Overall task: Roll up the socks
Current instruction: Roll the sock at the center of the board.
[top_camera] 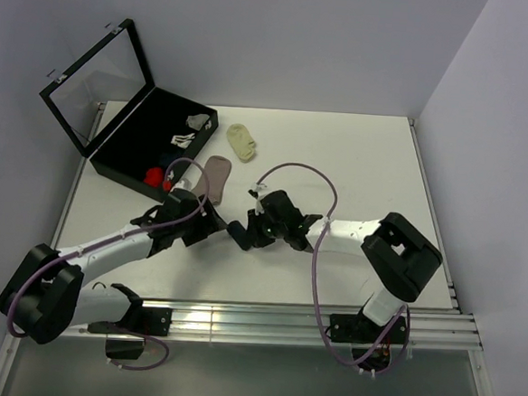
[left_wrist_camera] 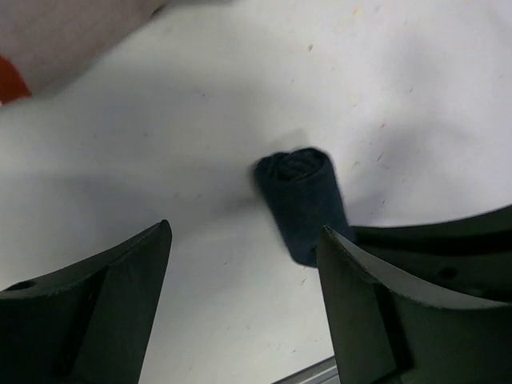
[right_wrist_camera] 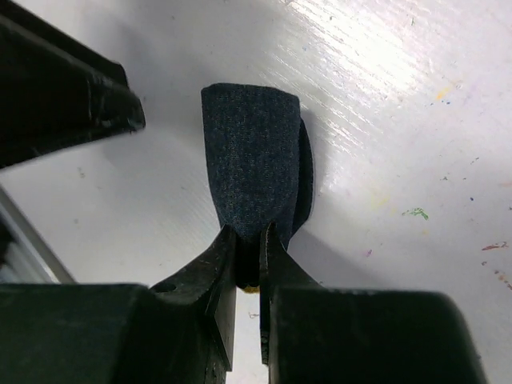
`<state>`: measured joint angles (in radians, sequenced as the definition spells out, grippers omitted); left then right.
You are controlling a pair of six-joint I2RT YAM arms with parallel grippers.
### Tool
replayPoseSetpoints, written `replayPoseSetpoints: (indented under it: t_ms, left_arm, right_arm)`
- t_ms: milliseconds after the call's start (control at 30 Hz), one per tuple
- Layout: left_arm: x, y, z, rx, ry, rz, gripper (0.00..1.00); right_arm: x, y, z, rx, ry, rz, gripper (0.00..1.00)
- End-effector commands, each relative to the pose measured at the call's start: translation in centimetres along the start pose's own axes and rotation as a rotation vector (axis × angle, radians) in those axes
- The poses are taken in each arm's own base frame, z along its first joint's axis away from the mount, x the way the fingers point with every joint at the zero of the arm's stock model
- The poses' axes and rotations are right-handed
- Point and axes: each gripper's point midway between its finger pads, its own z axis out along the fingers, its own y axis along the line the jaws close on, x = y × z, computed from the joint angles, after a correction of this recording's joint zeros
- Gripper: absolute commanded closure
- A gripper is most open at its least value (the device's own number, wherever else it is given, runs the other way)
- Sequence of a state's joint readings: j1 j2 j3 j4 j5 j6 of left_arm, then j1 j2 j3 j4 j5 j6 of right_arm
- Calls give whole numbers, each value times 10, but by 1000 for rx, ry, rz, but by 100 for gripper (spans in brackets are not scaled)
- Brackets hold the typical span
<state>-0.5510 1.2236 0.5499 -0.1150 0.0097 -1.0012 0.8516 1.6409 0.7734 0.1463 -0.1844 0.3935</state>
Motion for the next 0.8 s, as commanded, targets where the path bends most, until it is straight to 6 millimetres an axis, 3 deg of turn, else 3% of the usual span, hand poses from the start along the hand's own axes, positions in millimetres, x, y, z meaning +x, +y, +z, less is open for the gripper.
replayPoseSetpoints:
  t_ms: [0,233,467,767]
  left_arm:
    - [-4,-27,-3,164,-37,-32,22]
    - [5,-37,0,245,-66,-33,22]
    - [28,-26,23,182,2,-61,22]
    - [45,-23,36,142,54,-65,24]
  right_arm:
    - [21,6,1,-103,91,113,100]
    - [26,8,2,-221,150,270,100]
    - [31,3,5,-297,170,433,100]
    - [34,-9,5,-360,182,627,100]
